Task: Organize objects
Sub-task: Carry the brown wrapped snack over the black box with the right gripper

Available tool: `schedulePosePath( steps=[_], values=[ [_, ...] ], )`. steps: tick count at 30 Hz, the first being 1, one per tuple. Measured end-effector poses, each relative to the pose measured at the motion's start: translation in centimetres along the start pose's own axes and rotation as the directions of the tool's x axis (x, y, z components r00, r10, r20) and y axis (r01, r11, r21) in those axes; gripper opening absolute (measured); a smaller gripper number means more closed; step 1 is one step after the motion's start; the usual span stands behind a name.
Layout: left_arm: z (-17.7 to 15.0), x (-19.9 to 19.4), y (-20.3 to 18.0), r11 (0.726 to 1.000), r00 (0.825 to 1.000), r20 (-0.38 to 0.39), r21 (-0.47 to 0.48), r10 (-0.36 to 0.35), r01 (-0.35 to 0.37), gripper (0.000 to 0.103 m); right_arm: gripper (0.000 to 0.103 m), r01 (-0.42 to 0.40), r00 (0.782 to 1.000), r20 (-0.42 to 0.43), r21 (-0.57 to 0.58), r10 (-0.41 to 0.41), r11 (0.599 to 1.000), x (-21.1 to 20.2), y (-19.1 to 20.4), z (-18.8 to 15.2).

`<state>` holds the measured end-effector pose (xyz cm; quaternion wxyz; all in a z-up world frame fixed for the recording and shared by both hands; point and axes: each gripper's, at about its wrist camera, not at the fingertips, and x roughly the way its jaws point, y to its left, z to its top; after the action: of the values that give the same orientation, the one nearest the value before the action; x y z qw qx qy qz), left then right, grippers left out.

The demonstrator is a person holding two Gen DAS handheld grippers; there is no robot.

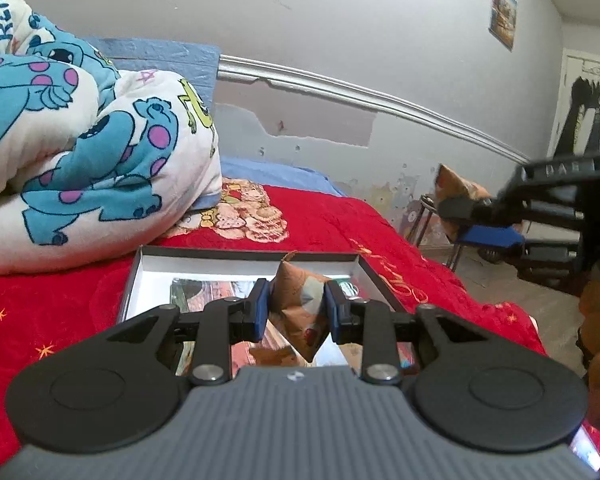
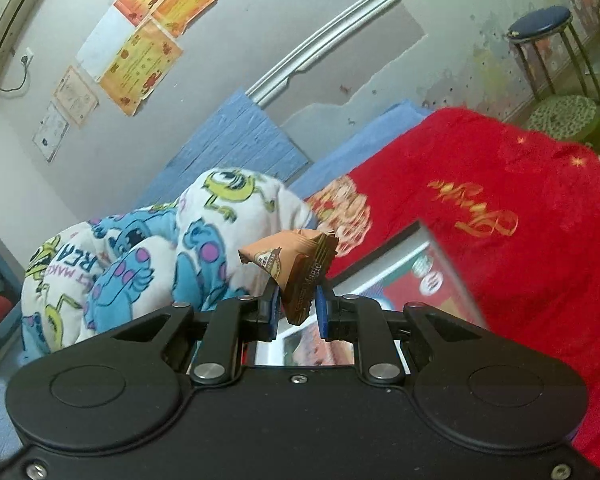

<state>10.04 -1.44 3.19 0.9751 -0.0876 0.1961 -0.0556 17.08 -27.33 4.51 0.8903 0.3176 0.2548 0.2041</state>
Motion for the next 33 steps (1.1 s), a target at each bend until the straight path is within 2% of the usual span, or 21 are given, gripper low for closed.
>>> schedulePosePath(
  steps=[3,11,16,20,23,33],
  values=[
    [1.0,1.1,-0.4,1.000,1.000,0.002,-0.015,-0.008,0.008,0.033,0.018,0.021,1.000,0.004,0.006,-0.021,1.000,0.6,-1.7,0.8],
    [2.5,5.1,-2.9,1.000,1.000,0.019,0.005,-0.001,0.001,0.033,0.018,0.074,0.996,-0.059,0.065,-0.070,0.995,2.3,-5.5,0.2],
    [1.0,7.5,-3.4,1.000,1.000,-0.028,0.015,-0.011,0.012,0.033,0.018,0.099,0.990,-0.107,0.092,-0.089,0.991,3.9,-7.0,-0.8],
    [-1.6,8.7,-3.7,0.999,0.996,-0.087,0.048,0.011,-0.007,0.033,0.018,0.162,0.977,-0.156,0.078,-0.148,0.984,5.6,-7.3,-1.9],
    [-2.6,9.5,-3.6,0.999,0.990,-0.138,0.035,0.000,0.005,0.033,0.018,0.190,0.968,-0.183,0.074,-0.174,0.979,6.6,-7.3,-2.7],
    [-3.4,9.8,-3.7,0.999,0.987,-0.160,0.035,-0.003,0.008,0.033,0.018,0.206,0.957,-0.220,0.063,-0.187,0.977,7.2,-7.4,-3.7]
  ],
)
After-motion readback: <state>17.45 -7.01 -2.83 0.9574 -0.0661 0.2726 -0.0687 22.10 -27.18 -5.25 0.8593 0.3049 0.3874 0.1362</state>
